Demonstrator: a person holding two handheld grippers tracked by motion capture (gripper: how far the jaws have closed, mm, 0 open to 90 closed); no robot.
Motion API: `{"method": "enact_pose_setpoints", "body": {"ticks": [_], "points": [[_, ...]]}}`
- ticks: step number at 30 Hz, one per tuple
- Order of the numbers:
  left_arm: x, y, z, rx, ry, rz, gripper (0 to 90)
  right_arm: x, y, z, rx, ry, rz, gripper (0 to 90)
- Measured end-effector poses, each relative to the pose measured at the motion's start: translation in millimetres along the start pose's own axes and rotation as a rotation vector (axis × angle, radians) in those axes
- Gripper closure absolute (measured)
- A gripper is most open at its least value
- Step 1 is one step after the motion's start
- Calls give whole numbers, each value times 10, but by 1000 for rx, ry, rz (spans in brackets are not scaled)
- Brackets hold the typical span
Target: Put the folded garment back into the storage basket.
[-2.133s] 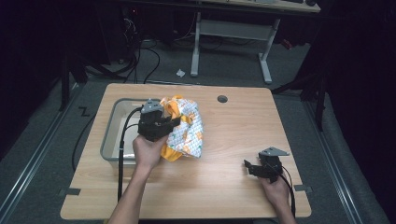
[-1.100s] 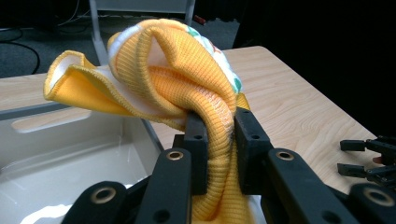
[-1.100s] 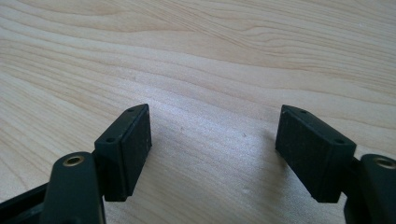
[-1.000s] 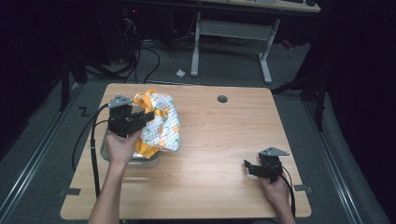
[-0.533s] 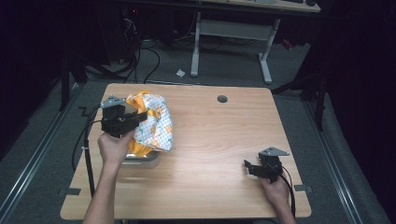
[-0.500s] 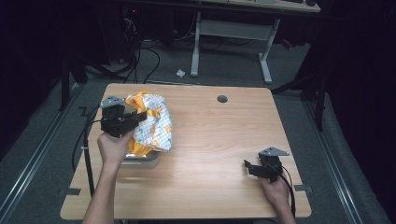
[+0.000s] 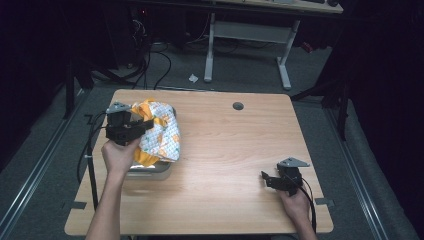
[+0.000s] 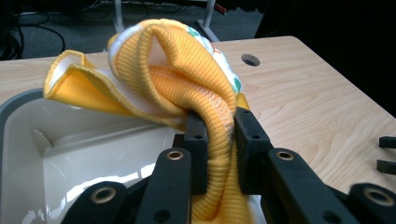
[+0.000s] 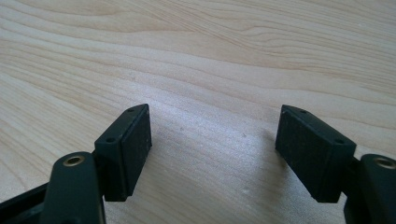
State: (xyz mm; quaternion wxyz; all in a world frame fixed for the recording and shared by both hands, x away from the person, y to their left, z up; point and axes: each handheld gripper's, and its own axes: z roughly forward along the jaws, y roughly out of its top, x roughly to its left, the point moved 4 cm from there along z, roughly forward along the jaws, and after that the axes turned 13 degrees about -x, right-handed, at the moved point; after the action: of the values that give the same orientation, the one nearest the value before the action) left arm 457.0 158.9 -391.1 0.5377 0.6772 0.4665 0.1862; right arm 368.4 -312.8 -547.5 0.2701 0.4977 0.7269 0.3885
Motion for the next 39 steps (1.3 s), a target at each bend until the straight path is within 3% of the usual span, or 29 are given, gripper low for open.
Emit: {"method": "enact_pose_setpoints", "body": {"ticks": [7, 12, 19, 39], "points": [[101, -62, 25, 26, 19, -13, 776, 0, 1, -1, 2, 0, 1, 271], [146, -131, 57, 60, 54, 26, 774, 0, 1, 1, 1, 0, 2, 271], [264, -224, 127, 95, 81, 19, 775, 0, 2, 2, 1, -1, 2, 271], [403, -443, 313, 156, 135, 30, 771, 0, 2, 1, 1, -1, 2, 271]]}}
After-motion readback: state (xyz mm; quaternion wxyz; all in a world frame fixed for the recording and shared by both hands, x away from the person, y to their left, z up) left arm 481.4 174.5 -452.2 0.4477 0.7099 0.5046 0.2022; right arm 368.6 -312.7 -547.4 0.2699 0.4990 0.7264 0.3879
